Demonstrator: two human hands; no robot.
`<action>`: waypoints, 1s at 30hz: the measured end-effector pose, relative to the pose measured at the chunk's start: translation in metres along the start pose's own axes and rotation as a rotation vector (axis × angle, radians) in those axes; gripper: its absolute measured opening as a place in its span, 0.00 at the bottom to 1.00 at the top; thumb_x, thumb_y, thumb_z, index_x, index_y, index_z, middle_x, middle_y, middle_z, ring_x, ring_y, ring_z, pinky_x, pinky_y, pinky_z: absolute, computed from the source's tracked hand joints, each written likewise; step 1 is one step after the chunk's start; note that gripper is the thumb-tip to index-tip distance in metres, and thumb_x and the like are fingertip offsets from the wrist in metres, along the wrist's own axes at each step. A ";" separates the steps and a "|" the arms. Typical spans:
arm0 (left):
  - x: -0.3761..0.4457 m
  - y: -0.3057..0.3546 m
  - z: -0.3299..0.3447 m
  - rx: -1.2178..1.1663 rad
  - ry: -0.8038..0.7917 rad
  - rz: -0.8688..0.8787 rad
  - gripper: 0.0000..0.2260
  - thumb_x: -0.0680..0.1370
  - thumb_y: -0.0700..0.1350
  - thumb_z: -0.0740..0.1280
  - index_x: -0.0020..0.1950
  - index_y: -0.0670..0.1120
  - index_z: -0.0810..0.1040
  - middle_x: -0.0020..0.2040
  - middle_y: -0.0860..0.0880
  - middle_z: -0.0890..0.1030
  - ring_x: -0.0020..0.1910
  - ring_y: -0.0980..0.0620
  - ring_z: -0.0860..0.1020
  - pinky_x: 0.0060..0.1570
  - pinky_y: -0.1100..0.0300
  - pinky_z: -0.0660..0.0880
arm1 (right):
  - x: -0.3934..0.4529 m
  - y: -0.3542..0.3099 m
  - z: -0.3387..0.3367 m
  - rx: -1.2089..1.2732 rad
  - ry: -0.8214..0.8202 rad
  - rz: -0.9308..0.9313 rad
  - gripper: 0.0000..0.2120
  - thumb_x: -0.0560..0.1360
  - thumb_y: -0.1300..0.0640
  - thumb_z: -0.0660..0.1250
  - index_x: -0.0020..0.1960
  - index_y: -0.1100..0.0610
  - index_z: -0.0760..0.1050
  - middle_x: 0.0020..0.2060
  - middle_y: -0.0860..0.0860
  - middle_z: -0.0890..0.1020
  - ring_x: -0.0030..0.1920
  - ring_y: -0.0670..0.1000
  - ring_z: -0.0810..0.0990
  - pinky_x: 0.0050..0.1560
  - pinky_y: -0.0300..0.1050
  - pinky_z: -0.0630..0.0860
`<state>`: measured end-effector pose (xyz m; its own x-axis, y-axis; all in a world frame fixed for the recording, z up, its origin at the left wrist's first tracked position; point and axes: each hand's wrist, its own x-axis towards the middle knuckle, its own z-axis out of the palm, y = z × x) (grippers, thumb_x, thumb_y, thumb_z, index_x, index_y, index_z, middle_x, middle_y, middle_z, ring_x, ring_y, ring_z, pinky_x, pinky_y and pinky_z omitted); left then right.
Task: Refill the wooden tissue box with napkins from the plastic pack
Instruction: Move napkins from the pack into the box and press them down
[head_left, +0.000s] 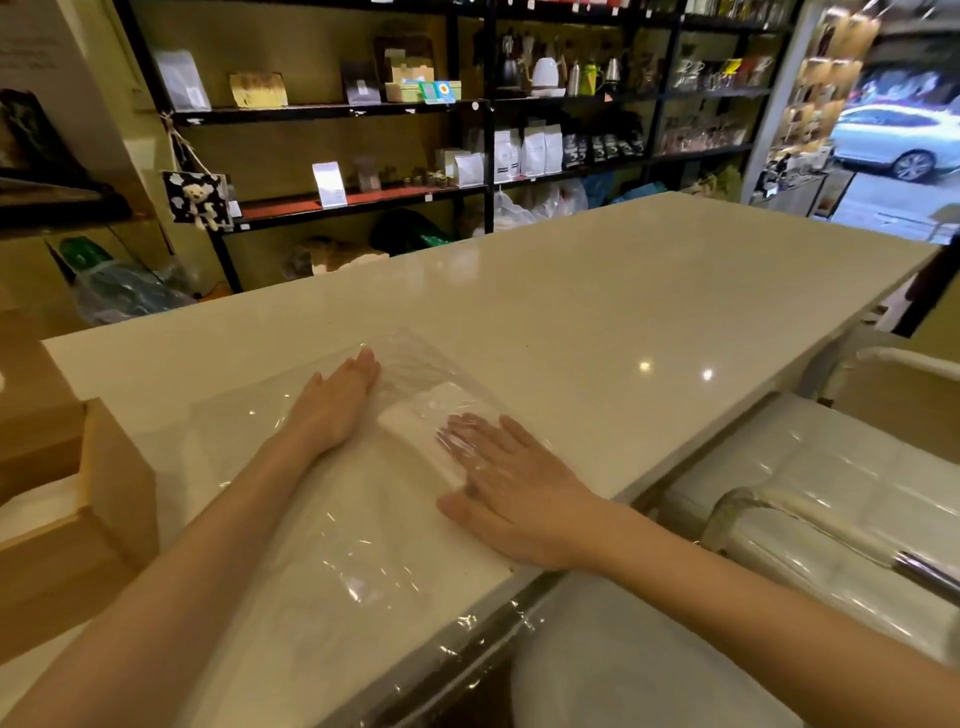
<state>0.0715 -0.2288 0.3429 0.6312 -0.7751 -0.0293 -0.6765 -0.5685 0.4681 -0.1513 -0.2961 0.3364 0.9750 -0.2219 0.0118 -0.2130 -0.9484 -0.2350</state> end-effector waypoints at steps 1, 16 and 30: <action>-0.001 0.000 0.000 0.000 -0.002 -0.008 0.23 0.81 0.50 0.39 0.74 0.46 0.56 0.75 0.44 0.59 0.74 0.46 0.58 0.73 0.50 0.45 | -0.013 -0.003 -0.004 -0.008 0.010 -0.011 0.43 0.66 0.32 0.32 0.75 0.53 0.46 0.77 0.49 0.48 0.76 0.46 0.41 0.74 0.46 0.36; -0.016 0.010 -0.001 0.214 0.047 0.057 0.20 0.81 0.42 0.44 0.74 0.43 0.55 0.76 0.44 0.56 0.74 0.44 0.57 0.73 0.47 0.50 | -0.106 0.006 0.003 -0.226 0.337 -0.149 0.32 0.68 0.54 0.70 0.69 0.54 0.63 0.64 0.51 0.77 0.66 0.50 0.73 0.69 0.60 0.59; -0.010 0.003 -0.001 0.257 0.151 0.108 0.19 0.81 0.45 0.45 0.71 0.47 0.62 0.74 0.46 0.63 0.74 0.48 0.59 0.72 0.46 0.47 | -0.123 0.010 -0.092 0.692 0.770 0.016 0.16 0.61 0.52 0.65 0.47 0.37 0.75 0.44 0.36 0.81 0.46 0.39 0.79 0.44 0.31 0.75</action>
<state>0.0639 -0.2227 0.3452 0.5865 -0.7960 0.1494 -0.8044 -0.5510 0.2219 -0.2795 -0.2989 0.4221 0.6156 -0.5495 0.5649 0.0947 -0.6600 -0.7452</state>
